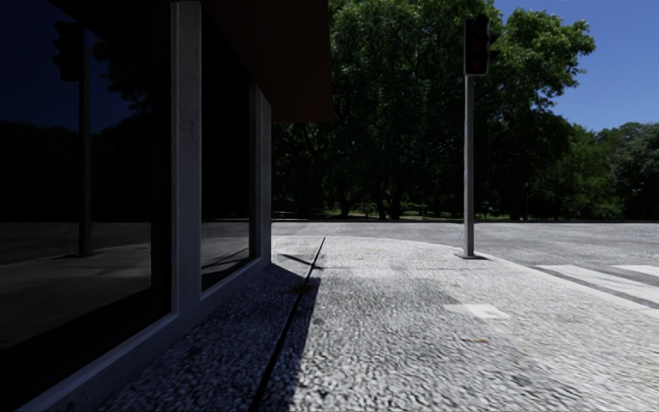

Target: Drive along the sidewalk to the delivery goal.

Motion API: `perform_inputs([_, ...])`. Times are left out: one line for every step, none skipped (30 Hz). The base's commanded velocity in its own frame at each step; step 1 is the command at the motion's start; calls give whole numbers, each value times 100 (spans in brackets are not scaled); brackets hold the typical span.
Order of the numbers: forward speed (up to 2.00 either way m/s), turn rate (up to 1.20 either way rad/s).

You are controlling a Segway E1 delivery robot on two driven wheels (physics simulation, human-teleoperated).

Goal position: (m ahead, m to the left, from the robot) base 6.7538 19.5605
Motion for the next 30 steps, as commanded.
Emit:
perform_inputs([200,0])
perform_inputs([200,0])
perform_inputs([200,0])
perform_inputs([200,0])
perform_inputs([200,0])
perform_inputs([200,0])
perform_inputs([200,0])
perform_inputs([200,0])
perform_inputs([200,0])
perform_inputs([200,0])
perform_inputs([200,0])
perform_inputs([200,0])
perform_inputs([200,-9])
perform_inputs([200,-16])
perform_inputs([200,-18])
perform_inputs([200,-18])
perform_inputs([200,-19])
perform_inputs([200,-14])
perform_inputs([200,0])
perform_inputs([200,0])
perform_inputs([200,0])
perform_inputs([200,0])
perform_inputs([200,0])
perform_inputs([200,0])
perform_inputs([200,0])
perform_inputs([200,0])
perform_inputs([200,0])
perform_inputs([200,0])
perform_inputs([200,0])
perform_inputs([200,0])
